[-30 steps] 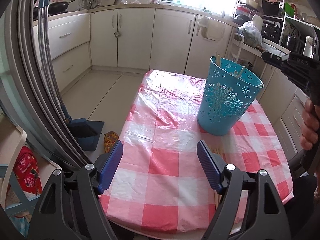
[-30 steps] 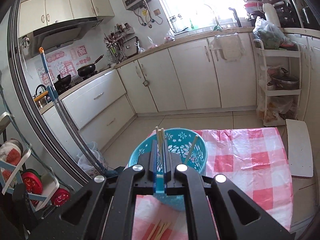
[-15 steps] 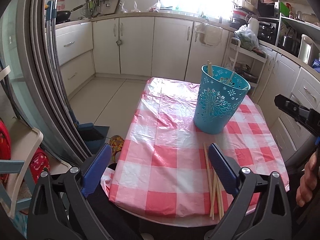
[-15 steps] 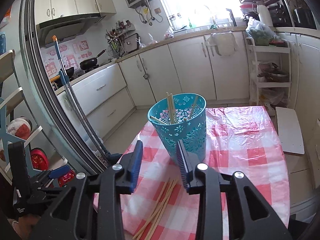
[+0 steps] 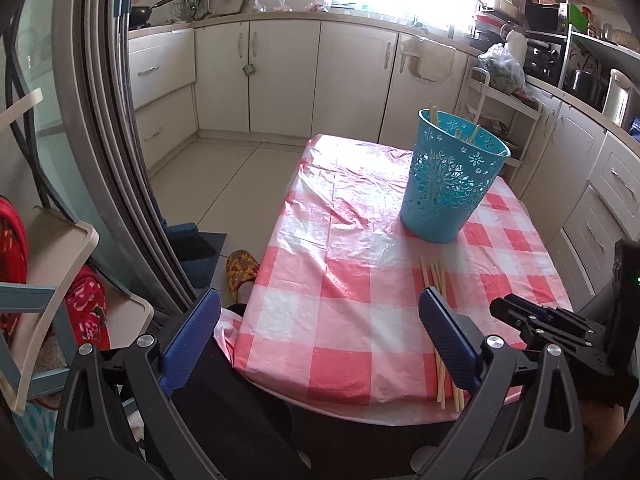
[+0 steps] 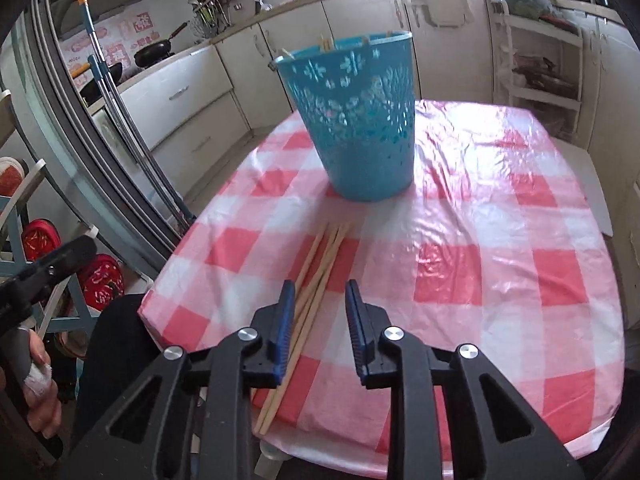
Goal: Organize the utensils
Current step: 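Move the right tool back to the pile and grasp a chopstick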
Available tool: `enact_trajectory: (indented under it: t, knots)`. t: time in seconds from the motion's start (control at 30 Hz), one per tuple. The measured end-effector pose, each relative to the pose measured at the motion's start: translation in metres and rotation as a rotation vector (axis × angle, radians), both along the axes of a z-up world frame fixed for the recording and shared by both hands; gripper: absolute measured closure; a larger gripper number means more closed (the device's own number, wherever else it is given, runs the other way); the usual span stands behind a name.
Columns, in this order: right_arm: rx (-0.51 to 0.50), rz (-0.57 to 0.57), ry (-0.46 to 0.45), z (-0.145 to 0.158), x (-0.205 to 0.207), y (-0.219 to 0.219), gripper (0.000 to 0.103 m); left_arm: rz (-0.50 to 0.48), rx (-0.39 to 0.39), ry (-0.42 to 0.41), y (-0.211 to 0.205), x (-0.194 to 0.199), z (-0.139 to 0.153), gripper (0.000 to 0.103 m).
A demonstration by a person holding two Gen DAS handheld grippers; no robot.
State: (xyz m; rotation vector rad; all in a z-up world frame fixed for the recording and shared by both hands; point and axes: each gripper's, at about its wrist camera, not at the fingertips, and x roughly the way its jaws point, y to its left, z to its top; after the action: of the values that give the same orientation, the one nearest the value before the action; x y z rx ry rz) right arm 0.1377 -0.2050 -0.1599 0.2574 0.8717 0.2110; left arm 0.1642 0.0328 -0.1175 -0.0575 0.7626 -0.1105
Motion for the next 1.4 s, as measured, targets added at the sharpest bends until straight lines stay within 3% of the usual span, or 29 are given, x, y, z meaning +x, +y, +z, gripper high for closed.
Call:
enact_trajectory:
  t: [0.3,0.63,0.8,1.23,1.4]
  knots:
    - [-0.042,-0.025,0.078,-0.033,0.036,0.012,0.081,0.025,-0.013,0.051,0.010,0.008,-0.018,0.008]
    - [0.030,-0.029,0.122,-0.041,0.067,0.009,0.081,0.014,-0.006,0.091,0.003,0.016,-0.032,0.008]
    - [0.111,-0.037,0.139,-0.047,0.070,-0.002,0.095,0.012,0.005,0.101,0.001,0.018,-0.035,0.008]
    - [0.043,-0.043,0.082,-0.031,0.055,-0.031,0.097,-0.041,0.054,0.126,-0.028,0.028,-0.043,0.008]
    - [-0.009,-0.056,0.105,-0.037,0.048,-0.042,0.097,-0.094,0.059,0.163,-0.054,0.045,-0.053,0.008]
